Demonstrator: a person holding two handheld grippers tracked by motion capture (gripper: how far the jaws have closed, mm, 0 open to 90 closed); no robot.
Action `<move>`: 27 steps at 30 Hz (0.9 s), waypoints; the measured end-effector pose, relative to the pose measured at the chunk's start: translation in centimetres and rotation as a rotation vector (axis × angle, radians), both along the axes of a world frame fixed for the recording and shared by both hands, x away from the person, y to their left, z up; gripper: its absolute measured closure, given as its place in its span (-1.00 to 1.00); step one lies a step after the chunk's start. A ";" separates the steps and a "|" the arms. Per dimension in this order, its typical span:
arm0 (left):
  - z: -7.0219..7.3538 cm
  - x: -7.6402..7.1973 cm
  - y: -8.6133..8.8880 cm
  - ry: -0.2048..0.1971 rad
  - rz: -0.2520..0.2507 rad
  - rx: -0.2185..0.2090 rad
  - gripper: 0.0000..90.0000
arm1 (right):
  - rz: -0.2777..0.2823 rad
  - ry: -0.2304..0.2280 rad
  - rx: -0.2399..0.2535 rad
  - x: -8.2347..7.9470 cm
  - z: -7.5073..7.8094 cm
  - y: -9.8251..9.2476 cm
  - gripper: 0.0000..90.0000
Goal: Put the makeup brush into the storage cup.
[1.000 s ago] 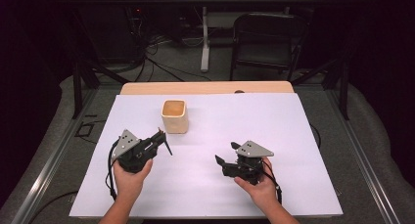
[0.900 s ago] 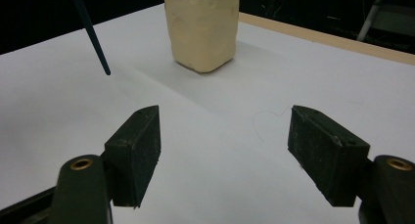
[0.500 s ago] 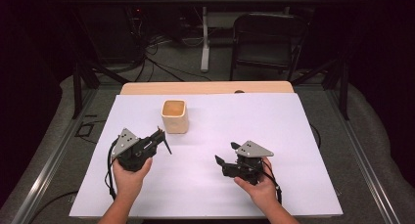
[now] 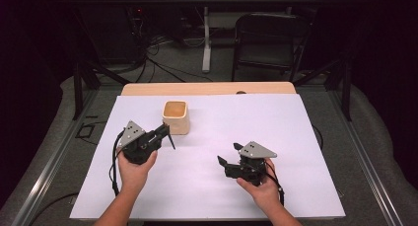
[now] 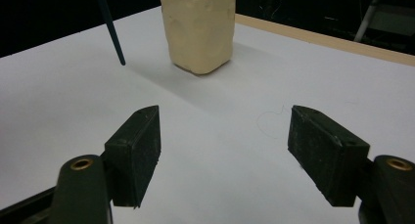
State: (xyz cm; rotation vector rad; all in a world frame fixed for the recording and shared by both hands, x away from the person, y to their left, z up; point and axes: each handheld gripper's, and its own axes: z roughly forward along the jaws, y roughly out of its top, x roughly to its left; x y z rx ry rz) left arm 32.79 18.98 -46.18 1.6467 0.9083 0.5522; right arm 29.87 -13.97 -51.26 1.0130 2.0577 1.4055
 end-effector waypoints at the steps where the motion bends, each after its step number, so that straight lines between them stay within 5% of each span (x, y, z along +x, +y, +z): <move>1: 0.2 0.1 0.0 -0.001 -0.003 0.004 0.84 | 0.000 0.000 0.000 0.0 0.0 0.0 -0.38; 27: 2.7 1.9 -0.5 -0.011 -0.005 0.026 0.84 | -0.004 0.000 0.004 0.0 0.1 -0.2 -0.38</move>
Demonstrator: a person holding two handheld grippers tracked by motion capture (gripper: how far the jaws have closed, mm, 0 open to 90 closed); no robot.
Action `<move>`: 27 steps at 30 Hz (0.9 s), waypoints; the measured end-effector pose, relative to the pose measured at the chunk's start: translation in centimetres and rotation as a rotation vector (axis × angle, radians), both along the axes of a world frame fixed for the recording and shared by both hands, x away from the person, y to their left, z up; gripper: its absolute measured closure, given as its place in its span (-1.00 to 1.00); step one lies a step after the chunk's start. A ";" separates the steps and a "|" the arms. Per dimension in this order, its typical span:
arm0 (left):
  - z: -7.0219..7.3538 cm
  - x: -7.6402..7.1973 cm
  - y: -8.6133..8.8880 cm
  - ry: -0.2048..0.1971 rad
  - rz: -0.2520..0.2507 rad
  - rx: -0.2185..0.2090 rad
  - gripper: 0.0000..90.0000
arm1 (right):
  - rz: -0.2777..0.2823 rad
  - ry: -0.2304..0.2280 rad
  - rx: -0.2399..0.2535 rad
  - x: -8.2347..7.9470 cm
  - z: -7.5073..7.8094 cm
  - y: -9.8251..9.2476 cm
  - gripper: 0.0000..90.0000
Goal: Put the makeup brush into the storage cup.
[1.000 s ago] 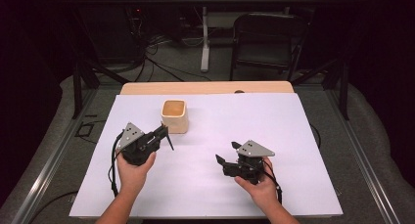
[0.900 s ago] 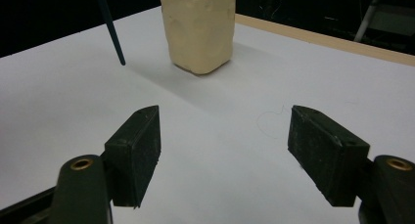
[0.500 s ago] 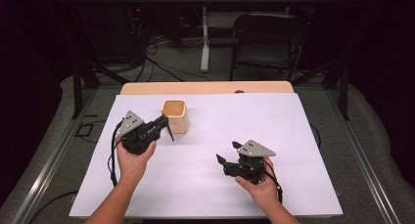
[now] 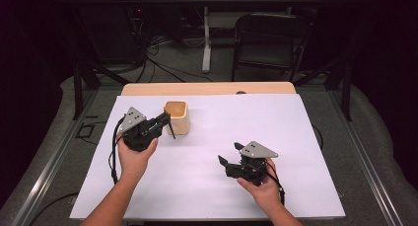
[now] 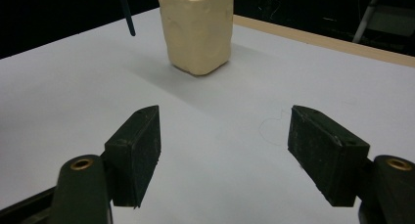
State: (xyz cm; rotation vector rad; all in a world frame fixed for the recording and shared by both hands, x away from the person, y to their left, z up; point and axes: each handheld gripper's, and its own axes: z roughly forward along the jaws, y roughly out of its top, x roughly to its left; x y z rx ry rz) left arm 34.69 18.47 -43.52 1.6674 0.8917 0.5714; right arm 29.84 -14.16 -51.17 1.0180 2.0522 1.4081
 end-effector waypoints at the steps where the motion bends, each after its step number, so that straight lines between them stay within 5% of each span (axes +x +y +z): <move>1: 0.1 0.0 0.0 0.000 0.001 0.001 0.84 | 0.000 0.000 0.000 0.0 0.0 0.0 -0.38; 27: 1.2 1.6 -0.1 -0.010 0.029 0.003 0.84 | 0.000 0.004 0.001 0.0 0.0 0.0 -0.38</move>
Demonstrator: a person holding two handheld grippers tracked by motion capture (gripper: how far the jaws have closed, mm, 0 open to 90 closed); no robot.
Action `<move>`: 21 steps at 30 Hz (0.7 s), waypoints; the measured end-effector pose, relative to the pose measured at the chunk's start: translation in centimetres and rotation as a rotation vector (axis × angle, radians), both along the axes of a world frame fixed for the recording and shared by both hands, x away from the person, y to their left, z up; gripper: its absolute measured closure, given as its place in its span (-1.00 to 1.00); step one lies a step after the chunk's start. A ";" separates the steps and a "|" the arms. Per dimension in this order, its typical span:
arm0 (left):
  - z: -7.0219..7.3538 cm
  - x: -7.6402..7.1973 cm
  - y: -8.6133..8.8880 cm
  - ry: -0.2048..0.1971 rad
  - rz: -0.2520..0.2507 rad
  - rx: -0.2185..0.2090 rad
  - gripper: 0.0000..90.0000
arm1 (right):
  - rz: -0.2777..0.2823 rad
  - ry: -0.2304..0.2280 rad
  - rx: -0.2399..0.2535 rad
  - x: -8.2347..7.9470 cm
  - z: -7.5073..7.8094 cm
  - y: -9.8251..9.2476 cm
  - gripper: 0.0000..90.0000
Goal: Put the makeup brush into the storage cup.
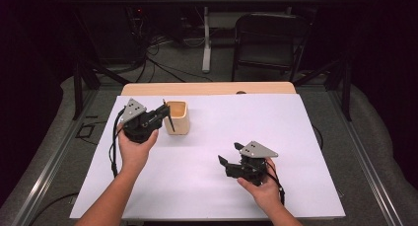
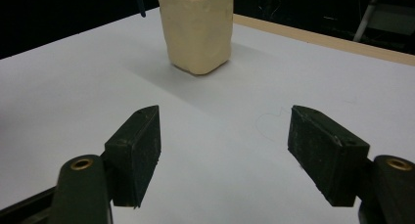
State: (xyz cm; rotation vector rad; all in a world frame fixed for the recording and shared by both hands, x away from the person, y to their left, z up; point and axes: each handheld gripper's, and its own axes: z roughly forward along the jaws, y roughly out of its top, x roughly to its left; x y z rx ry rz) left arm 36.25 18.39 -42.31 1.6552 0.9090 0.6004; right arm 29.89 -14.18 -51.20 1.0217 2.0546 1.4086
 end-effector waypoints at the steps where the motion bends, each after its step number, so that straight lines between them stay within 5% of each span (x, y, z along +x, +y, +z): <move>1: 0.0 0.1 0.0 -0.002 0.003 -0.002 0.84 | -0.001 0.001 0.001 0.0 0.0 0.0 -0.38; 21: 1.4 1.6 0.6 -0.030 0.043 -0.001 0.84 | -0.003 -0.003 -0.003 -0.1 0.0 -0.1 -0.38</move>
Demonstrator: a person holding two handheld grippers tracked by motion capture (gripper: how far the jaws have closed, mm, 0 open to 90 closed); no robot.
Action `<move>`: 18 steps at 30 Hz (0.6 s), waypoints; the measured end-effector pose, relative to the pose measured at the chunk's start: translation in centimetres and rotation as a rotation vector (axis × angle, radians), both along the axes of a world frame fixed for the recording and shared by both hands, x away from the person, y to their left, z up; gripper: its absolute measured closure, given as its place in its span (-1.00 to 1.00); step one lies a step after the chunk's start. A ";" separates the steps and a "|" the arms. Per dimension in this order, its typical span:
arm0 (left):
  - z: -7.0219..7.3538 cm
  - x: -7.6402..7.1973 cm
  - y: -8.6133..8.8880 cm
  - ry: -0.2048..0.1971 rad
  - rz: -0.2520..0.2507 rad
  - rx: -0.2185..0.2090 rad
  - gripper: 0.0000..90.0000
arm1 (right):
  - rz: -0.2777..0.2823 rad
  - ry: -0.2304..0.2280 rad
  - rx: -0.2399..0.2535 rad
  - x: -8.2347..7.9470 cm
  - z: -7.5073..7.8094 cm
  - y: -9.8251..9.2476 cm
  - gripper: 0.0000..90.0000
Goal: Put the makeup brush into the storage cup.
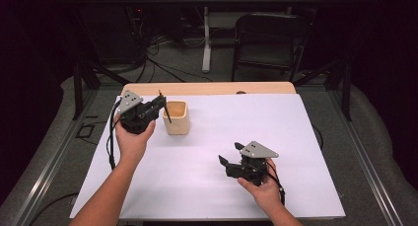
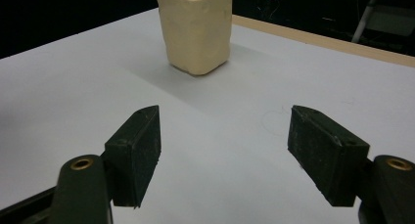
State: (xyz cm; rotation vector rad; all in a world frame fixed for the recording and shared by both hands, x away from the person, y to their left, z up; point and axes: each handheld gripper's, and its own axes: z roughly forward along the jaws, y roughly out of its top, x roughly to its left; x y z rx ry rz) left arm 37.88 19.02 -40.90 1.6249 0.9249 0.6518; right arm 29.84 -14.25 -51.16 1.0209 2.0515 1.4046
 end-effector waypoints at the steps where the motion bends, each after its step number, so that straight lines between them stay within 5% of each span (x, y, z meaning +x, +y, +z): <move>1: 0.0 0.1 0.1 0.001 0.001 -0.003 0.84 | 0.000 0.001 -0.001 0.0 0.0 0.0 -0.38; 18: 0.3 1.5 1.4 0.010 0.052 -0.036 0.84 | -0.001 -0.003 0.000 0.0 0.0 -0.1 -0.38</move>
